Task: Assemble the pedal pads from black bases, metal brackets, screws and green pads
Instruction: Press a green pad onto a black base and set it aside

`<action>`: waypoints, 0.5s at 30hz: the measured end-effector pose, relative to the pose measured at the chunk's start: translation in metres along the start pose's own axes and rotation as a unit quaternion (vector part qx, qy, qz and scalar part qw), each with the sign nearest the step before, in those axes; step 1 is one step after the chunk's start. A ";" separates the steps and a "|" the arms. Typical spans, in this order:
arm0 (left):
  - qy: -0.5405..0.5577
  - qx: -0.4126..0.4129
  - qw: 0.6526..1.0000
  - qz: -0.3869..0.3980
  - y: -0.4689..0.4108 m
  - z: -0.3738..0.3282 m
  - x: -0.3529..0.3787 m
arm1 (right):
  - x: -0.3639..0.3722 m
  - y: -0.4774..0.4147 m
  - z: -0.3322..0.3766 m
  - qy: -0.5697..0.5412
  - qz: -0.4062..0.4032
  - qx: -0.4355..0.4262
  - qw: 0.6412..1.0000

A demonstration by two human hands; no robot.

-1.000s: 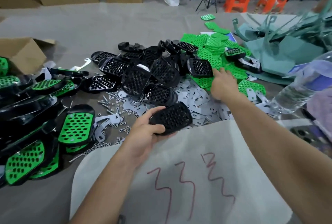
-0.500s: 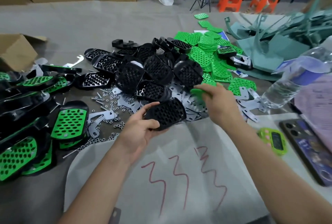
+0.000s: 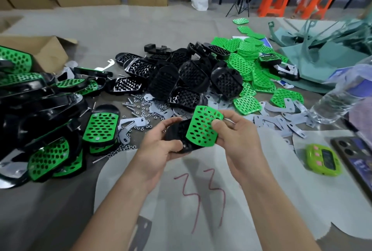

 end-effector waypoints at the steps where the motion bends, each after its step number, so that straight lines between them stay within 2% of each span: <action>1: 0.000 0.001 1.000 -0.001 0.002 -0.002 -0.001 | 0.004 0.002 0.001 0.018 0.005 -0.013 1.000; 6: -0.018 0.000 1.000 0.001 0.007 -0.010 -0.011 | 0.016 0.005 0.022 0.093 0.077 -0.122 0.985; 9: -0.038 0.004 0.999 0.025 0.008 -0.012 -0.014 | 0.020 0.007 0.033 0.215 0.132 -0.180 0.951; 15: -0.047 0.010 0.997 0.061 0.006 -0.014 -0.008 | 0.029 0.012 0.033 0.295 0.155 -0.157 0.930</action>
Point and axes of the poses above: each hand's wrist, its own y-axis away from the middle knuckle, its own x-axis out of the palm, z = x × y, the point moved 6 cm from there along -y, towards the middle knuckle, and after that the axes turned 3 degrees about -z, right-handed, at the moved point
